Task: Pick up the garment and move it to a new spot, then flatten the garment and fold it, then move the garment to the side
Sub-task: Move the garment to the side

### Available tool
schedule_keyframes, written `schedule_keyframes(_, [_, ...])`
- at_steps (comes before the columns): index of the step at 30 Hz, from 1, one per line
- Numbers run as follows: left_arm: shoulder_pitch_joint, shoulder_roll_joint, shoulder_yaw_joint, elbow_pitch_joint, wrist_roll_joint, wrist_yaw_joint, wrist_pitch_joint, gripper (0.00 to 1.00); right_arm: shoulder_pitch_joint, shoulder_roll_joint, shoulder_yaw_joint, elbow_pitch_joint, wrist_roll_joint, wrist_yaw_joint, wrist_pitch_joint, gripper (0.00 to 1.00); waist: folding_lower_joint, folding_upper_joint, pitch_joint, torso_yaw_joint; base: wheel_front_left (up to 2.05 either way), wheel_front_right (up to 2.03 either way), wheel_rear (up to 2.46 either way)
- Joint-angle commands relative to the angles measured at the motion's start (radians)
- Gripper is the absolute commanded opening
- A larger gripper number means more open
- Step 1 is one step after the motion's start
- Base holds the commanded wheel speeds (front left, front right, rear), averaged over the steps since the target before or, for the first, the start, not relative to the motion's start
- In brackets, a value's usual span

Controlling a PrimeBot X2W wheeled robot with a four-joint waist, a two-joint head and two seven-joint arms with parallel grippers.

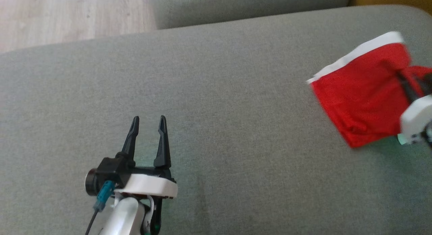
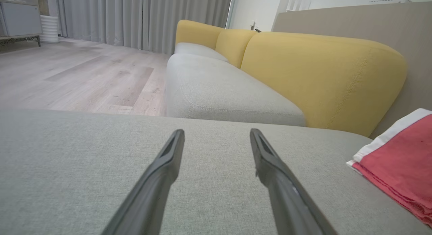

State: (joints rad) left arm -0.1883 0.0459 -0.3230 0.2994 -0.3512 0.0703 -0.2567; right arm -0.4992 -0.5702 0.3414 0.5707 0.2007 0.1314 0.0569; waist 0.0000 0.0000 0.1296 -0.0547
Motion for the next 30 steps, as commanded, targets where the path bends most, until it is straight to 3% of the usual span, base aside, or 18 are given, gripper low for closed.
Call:
schedule_keyframes(1, [-0.043,0.004,0.034,-0.033,-0.001,0.001,-0.005,1.0,0.004,-0.065,-0.017,-0.044,0.015,-0.001,0.019,0.0,0.0,0.0,0.03,-0.013,0.0,0.0,0.0])
schedule_keyframes(5, [-0.06,0.004,0.031,-0.03,0.005,-0.005,-0.005,1.0,0.01,-0.126,-0.068,-0.029,0.023,-0.001,0.041,0.0,0.0,0.0,0.071,-0.018,0.0,0.0,0.0])
schedule_keyframes(11, [-0.084,0.004,0.034,-0.026,0.015,-0.015,-0.005,1.0,0.0,-0.149,-0.135,0.05,-0.037,-0.001,0.05,0.0,0.0,0.0,0.112,-0.012,0.0,0.0,0.0])
schedule_keyframes(23, [-0.091,0.004,0.054,-0.017,0.024,-0.026,-0.005,1.0,-0.02,-0.065,-0.285,0.159,-0.119,-0.001,0.059,0.0,0.0,0.0,0.133,0.005,0.0,0.0,0.0])
schedule_keyframes(24, [-0.09,0.004,0.053,-0.016,0.022,-0.026,-0.005,1.0,-0.019,-0.056,-0.302,0.164,-0.12,-0.001,0.057,0.76,0.0,0.0,0.13,0.006,0.0,0.0,0.0])
schedule_keyframes(25, [-0.088,0.004,0.053,-0.015,0.021,-0.026,-0.005,1.0,-0.018,-0.048,-0.323,0.166,-0.123,-0.001,0.051,1.0,0.0,0.0,0.125,0.006,0.0,0.0,0.0])
schedule_keyframes(30, [-0.079,0.004,0.053,-0.009,0.017,-0.024,-0.005,1.0,-0.011,-0.01,-0.392,0.148,-0.172,-0.001,0.033,1.0,0.0,0.0,0.088,0.003,0.0,0.0,0.0])
